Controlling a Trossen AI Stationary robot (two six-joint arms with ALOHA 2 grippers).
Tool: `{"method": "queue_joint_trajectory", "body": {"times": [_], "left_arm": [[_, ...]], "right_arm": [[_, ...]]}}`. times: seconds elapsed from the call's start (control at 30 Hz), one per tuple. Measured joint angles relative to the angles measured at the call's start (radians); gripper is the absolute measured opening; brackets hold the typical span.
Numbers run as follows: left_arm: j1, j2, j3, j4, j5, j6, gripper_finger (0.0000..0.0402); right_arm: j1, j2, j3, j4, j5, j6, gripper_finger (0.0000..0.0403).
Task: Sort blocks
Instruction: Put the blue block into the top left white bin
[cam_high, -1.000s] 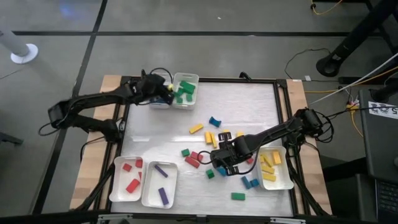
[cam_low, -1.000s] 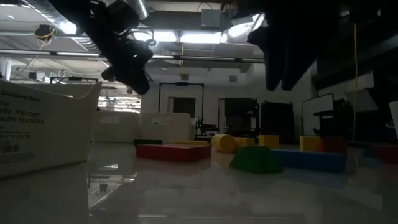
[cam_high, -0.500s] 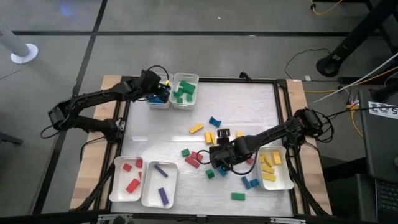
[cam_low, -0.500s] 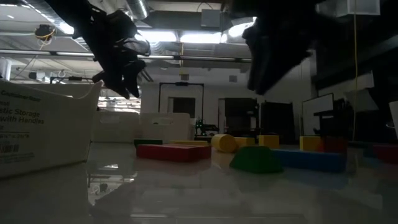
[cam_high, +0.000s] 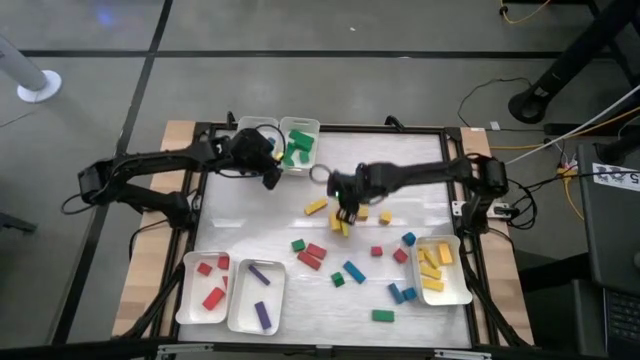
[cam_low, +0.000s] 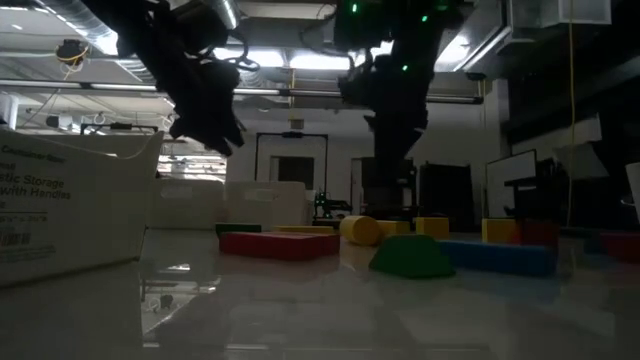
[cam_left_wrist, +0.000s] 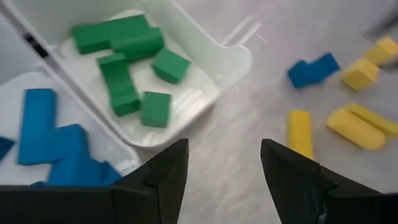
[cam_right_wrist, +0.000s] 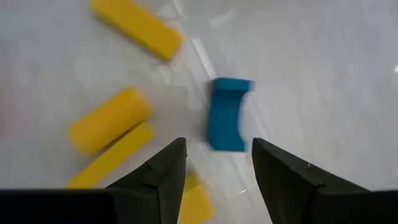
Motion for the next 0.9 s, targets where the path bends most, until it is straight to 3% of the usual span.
{"method": "queue_joint_trajectory", "body": {"times": [0.23, 0.77, 0.9], "left_arm": [[-0.090, 0.000, 0.000, 0.001, 0.000, 0.000, 0.0189], [-0.267, 0.000, 0.000, 0.002, -0.003, 0.053, 0.0189], [-0.279, 0.000, 0.000, 0.003, -0.003, 0.053, 0.0189]], "right_arm": [[-0.093, 0.015, 0.002, 0.002, -0.054, -0.027, 0.0182], [-0.058, 0.144, 0.000, 0.003, -0.056, -0.024, 0.0182], [-0.058, 0.154, 0.001, 0.003, 0.001, -0.025, 0.0182]]}}
